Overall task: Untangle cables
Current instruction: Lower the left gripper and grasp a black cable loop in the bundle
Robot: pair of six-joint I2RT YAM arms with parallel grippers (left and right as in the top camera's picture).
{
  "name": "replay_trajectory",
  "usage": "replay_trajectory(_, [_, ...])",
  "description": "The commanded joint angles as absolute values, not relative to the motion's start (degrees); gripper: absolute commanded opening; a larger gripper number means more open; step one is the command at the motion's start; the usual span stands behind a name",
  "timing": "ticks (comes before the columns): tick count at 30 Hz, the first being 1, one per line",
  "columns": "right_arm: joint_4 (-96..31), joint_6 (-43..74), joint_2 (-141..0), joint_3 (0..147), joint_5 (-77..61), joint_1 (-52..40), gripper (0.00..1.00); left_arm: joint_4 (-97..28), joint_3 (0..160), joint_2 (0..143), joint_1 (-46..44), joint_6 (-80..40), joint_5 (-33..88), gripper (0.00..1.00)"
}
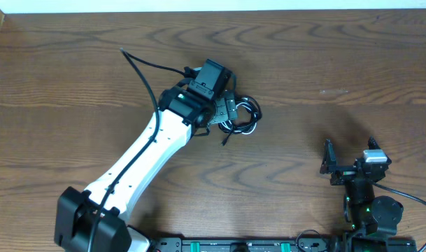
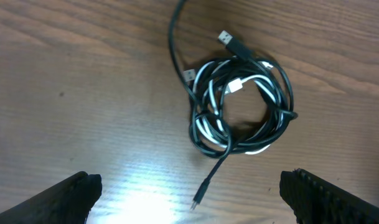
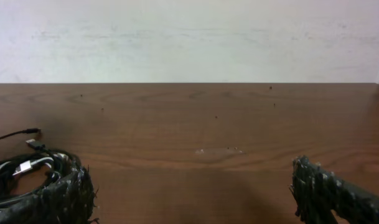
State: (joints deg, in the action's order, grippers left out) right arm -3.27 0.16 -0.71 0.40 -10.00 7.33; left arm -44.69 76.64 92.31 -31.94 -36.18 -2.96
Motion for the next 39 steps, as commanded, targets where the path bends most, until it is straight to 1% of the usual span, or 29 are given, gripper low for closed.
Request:
replay_trajectory(1, [-3.6,-0.49,-0.38,0.32,-9.54,7.62,0.99,-43.99,77.87,94.48,-32.95,-36.77,-3.46,0.99])
replay_trajectory(14, [-3.6,-0.49,-0.38,0.32,-9.54,7.62,0.99,-41.12,77.87,103.37,-34.48,-36.75,-3.51,0.99])
replay_trajectory(22, [-3.6,-0.51,-0.38,0.32,-9.54,7.62,0.99,-36.73,77.87,108.29,-34.48,-36.75,-3.51,0.99])
replay_trajectory(39, [-3.6,-0.51,-0.38,0.32,-9.54,7.62,0.99,-32.38,77.84,113.84,-34.46,-36.73,-3.92,0.99])
